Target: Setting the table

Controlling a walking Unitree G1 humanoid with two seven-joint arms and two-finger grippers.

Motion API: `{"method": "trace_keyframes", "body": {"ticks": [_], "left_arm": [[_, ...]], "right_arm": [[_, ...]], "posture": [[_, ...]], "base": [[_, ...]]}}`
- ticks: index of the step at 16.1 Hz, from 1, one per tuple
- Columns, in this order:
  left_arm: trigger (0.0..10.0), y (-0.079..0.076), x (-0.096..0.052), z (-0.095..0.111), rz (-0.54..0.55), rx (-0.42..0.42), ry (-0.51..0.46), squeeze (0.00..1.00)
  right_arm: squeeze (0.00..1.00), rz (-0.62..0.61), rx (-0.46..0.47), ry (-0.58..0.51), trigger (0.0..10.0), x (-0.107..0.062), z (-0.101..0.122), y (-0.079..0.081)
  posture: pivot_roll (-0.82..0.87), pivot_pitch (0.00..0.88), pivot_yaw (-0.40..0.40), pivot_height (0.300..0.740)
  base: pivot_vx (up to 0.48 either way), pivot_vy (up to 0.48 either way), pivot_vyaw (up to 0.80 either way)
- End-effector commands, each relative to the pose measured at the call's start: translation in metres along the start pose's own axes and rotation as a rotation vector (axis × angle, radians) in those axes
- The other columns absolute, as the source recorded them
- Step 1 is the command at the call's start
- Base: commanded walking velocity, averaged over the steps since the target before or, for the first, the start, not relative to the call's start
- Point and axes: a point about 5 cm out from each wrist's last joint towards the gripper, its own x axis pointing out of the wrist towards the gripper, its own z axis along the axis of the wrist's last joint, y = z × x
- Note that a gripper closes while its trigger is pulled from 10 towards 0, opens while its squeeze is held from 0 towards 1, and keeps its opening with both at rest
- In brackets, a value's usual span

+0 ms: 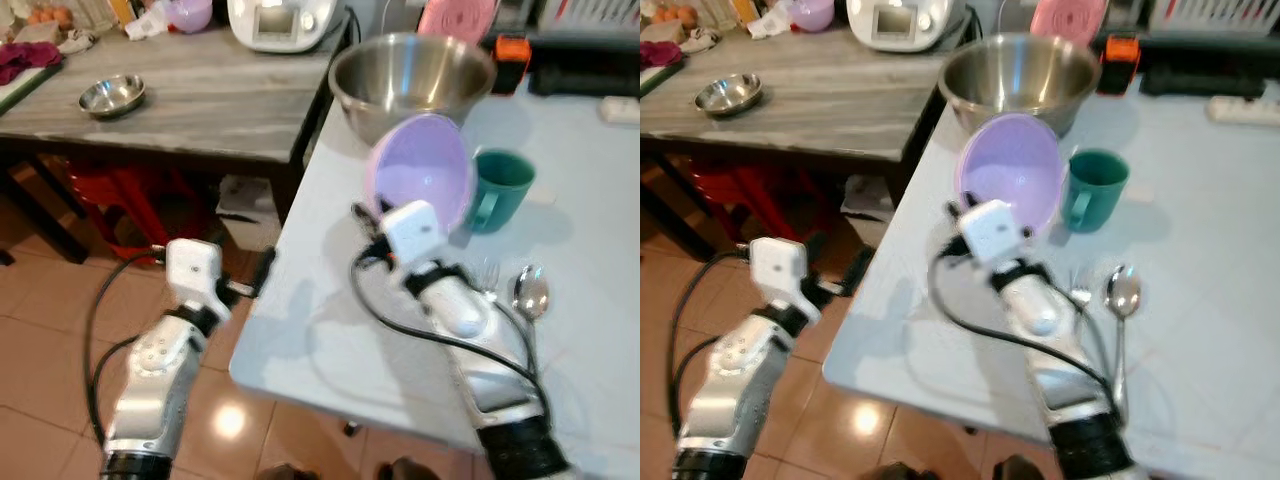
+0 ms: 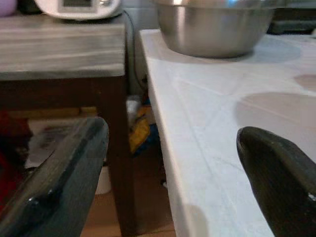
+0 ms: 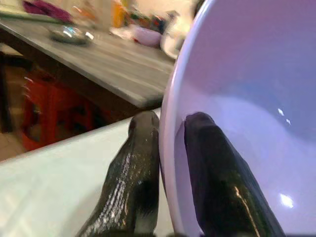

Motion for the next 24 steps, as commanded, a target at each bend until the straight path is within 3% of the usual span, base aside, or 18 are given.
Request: {"method": "trace_keyframes", "body": {"ticks": [1, 24], "left_arm": [[10.0, 0.0068, -0.0033, 0.0007, 0.02, 0.021, 0.004, 0.0], [10.0, 0.0003, 0.006, -0.0023, 0.032, 0.021, -0.006, 0.0]], "right_arm": [[0.0, 0.017, 0.002, -0.064, 10.0, 0.0036, 0.0131, 0.005], [0.0, -0.011, 0.017, -0.061, 10.0, 0.0012, 0.0085, 0.0016]], "posture": [[-0.14, 0.121, 0.106, 0.74], [-0.14, 0.111, 0.115, 0.74]], "base": [[0.0, 0.424, 0.0], [0.0, 0.472, 0.0]]}}
